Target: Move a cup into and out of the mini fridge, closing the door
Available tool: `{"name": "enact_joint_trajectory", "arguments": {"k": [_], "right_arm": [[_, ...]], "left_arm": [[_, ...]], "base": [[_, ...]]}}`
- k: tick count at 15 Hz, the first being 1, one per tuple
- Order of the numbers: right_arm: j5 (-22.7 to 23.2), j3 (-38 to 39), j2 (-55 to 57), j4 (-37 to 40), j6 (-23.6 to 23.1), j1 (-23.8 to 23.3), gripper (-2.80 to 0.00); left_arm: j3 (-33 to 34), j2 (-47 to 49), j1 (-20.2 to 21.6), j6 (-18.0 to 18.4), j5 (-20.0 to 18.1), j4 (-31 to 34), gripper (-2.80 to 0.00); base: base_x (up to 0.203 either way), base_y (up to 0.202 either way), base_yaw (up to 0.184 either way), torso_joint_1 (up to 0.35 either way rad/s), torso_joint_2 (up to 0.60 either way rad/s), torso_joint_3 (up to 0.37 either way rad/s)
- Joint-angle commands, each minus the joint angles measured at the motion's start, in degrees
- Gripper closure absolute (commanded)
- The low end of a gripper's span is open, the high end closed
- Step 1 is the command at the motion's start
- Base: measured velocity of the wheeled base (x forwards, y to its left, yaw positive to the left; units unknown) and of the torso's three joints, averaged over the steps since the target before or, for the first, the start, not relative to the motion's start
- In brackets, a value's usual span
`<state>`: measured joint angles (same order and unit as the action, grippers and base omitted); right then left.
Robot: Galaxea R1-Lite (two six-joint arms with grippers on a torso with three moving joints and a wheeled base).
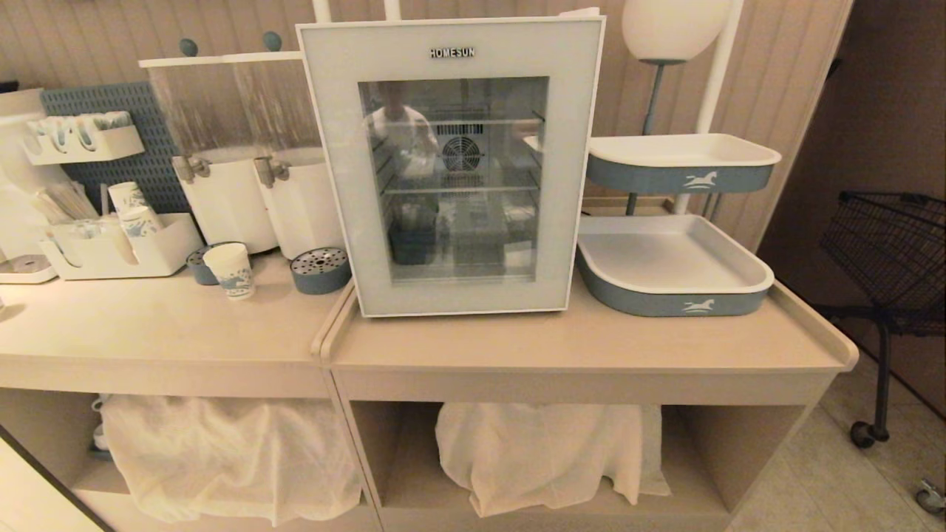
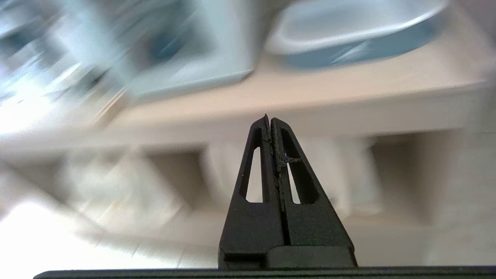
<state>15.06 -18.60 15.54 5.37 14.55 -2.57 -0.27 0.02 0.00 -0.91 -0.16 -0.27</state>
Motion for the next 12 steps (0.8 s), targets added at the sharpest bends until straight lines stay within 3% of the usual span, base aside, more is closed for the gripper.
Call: {"name": "enact_joint_trajectory", "arguments": {"k": [1, 3, 5, 8, 10, 12], "right_arm": [[1.2, 0.5, -1.1, 0.6, -0.2, 2.4, 0.0], [1.4, 3.9, -7.1, 0.6, -1.6, 2.7, 0.0], [0.6, 8.7, -14.3, 0.0, -5.9, 2.8, 0.0], [-9.6, 16.6, -15.7, -6.4, -11.3, 2.8, 0.0], [-10.4, 14.1, -15.6, 1.7, -12.6, 2.8, 0.0], [-11.7, 12.6, -15.3, 6.3, -18.2, 2.8, 0.0]], "left_arm": [[0.0, -0.1, 0.0, -0.1, 0.0, 0.0, 0.0], [0.0, -0.1, 0.0, -0.1, 0.0, -0.1, 0.0], [0.0, -0.1, 0.0, -0.1, 0.0, -0.1, 0.0], [0.0, -0.1, 0.0, -0.1, 0.0, -0.1, 0.0], [0.0, -0.1, 0.0, -0.1, 0.0, -0.1, 0.0], [0.0, -0.1, 0.0, -0.1, 0.0, 0.0, 0.0]], "base": [[0.0, 0.0, 0.0, 0.0, 0.0, 0.0], [0.0, 0.0, 0.0, 0.0, 0.0, 0.0], [0.0, 0.0, 0.0, 0.0, 0.0, 0.0], [0.0, 0.0, 0.0, 0.0, 0.0, 0.0], [0.0, 0.0, 0.0, 0.0, 0.0, 0.0], [0.0, 0.0, 0.0, 0.0, 0.0, 0.0]]}}
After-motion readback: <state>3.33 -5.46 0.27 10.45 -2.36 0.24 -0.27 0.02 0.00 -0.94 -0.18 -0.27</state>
